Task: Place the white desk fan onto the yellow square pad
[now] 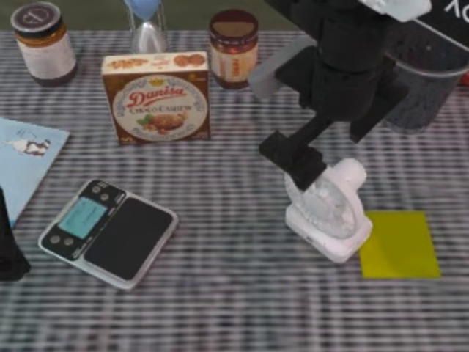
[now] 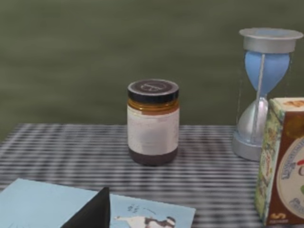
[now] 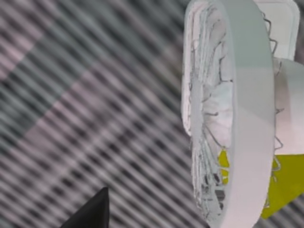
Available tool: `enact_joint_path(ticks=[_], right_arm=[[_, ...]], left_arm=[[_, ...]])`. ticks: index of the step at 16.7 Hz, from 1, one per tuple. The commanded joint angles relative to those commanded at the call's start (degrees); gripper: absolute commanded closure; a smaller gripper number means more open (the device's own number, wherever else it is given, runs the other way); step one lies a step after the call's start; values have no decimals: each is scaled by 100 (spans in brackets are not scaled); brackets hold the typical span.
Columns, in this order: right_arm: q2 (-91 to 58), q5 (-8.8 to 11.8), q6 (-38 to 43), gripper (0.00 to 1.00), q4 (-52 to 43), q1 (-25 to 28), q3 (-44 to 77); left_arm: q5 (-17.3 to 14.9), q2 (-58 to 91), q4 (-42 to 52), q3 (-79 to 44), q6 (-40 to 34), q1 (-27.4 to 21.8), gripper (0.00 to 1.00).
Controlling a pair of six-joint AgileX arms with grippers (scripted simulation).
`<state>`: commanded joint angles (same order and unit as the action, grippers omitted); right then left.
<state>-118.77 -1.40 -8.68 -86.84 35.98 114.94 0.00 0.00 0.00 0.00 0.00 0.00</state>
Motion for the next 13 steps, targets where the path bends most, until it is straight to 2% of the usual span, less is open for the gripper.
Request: enact_joint_path(ticks=[3, 10, 13], right_arm=[[18, 1, -9, 0, 109, -16, -114], [102, 1, -7, 0, 1152, -5, -1255], [103, 1, -6, 0, 1187, -5, -1290]], left_arm=[[0, 0, 0, 0, 0, 0, 0], [0, 0, 0, 0, 0, 0, 0], [0, 0, 0, 0, 0, 0, 0]])
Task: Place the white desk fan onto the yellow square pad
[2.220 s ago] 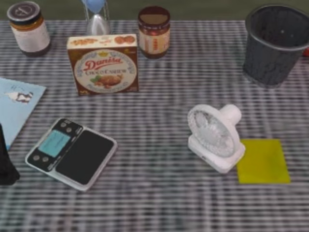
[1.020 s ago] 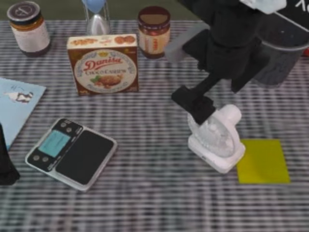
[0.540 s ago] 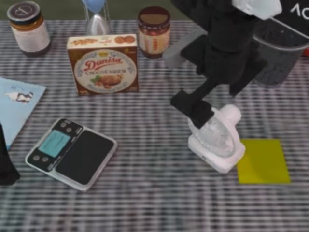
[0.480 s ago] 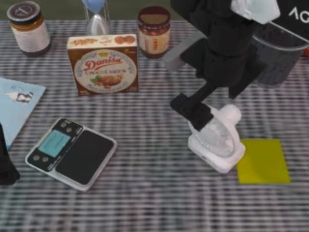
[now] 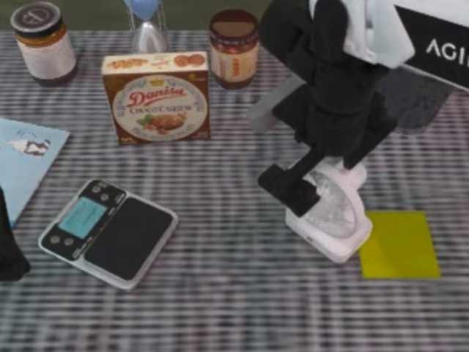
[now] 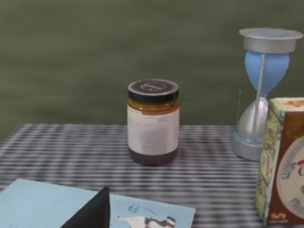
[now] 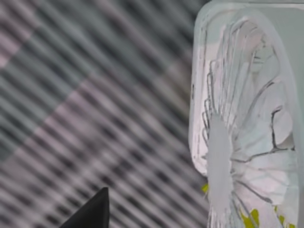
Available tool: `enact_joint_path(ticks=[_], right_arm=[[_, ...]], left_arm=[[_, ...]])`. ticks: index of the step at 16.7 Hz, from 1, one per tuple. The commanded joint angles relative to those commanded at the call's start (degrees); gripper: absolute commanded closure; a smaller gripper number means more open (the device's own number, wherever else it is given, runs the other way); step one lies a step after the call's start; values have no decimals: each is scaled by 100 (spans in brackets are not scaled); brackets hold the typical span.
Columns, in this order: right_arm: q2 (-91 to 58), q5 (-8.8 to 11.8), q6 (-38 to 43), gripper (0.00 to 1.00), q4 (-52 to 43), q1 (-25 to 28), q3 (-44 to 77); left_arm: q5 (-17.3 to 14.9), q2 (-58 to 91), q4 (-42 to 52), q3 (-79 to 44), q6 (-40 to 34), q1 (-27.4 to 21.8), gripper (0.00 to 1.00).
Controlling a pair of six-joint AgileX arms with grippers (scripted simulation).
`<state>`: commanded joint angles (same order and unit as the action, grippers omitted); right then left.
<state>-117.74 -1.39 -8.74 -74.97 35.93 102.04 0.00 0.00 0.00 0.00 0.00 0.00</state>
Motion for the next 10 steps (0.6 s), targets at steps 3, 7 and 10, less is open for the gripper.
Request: enact_joint_path(ticks=[3, 7, 10], right_arm=[[0, 0, 0, 15, 0, 0, 0], [0, 0, 0, 45, 0, 0, 0], [0, 0, 0, 68, 0, 0, 0]], left_arm=[[0, 0, 0, 0, 0, 0, 0], [0, 0, 0, 0, 0, 0, 0], [0, 0, 0, 0, 0, 0, 0]])
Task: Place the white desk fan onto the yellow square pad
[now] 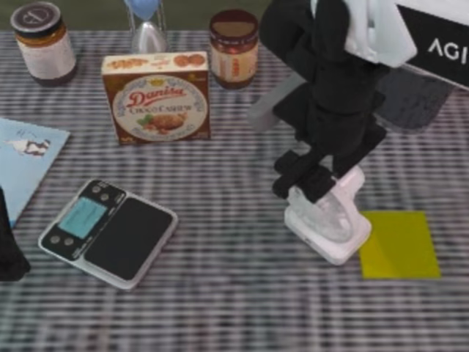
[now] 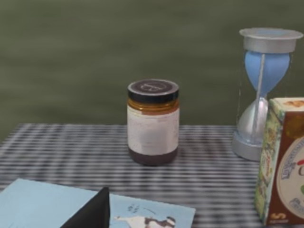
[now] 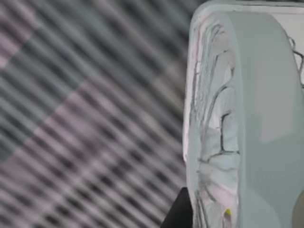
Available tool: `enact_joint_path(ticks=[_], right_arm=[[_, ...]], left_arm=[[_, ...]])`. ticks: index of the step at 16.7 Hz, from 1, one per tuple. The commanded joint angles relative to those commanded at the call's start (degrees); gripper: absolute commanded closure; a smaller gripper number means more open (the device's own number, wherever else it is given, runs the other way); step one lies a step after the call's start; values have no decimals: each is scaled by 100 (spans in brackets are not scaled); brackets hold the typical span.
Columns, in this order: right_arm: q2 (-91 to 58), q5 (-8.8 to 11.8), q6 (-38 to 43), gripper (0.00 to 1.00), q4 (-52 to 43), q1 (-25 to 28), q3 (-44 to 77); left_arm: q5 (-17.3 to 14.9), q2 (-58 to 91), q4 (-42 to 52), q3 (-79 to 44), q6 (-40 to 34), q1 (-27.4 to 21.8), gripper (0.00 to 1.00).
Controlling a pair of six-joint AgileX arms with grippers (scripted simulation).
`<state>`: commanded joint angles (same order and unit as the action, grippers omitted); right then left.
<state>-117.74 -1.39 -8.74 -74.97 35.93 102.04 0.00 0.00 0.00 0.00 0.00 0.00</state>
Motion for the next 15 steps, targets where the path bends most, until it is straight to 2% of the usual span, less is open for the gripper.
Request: enact_joint_path(ticks=[4, 15], right_arm=[[0, 0, 0, 98, 0, 0, 0], [24, 1, 1, 100, -103, -8, 108]], left_arm=[[0, 0, 0, 0, 0, 0, 0], [0, 0, 0, 0, 0, 0, 0]])
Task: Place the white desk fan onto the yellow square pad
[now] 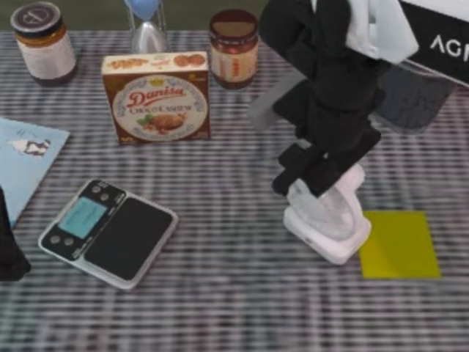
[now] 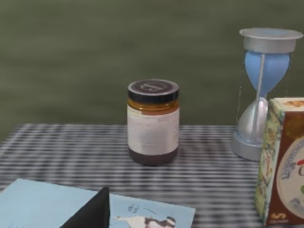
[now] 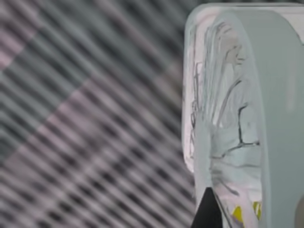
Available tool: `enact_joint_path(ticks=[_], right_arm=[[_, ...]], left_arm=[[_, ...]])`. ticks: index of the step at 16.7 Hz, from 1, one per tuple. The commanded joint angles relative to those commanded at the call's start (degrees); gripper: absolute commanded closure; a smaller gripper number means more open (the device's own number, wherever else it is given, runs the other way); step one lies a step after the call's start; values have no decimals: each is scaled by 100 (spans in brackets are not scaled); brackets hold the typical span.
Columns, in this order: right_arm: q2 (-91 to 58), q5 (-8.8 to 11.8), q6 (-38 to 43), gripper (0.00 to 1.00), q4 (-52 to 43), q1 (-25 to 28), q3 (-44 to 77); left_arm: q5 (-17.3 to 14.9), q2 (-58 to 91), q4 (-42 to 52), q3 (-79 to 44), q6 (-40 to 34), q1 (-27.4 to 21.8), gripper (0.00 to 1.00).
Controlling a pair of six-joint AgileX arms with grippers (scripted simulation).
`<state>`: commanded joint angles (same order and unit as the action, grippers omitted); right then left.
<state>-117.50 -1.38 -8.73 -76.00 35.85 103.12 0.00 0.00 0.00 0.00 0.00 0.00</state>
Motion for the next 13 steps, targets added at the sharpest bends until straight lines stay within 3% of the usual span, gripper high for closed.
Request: enact_joint_path(ticks=[6, 13], right_arm=[[-85, -3, -6, 100, -1024, 37, 1120], [-8, 7, -193, 100, -1056, -33, 1059]], left_arm=[[0, 0, 0, 0, 0, 0, 0], [0, 0, 0, 0, 0, 0, 0]])
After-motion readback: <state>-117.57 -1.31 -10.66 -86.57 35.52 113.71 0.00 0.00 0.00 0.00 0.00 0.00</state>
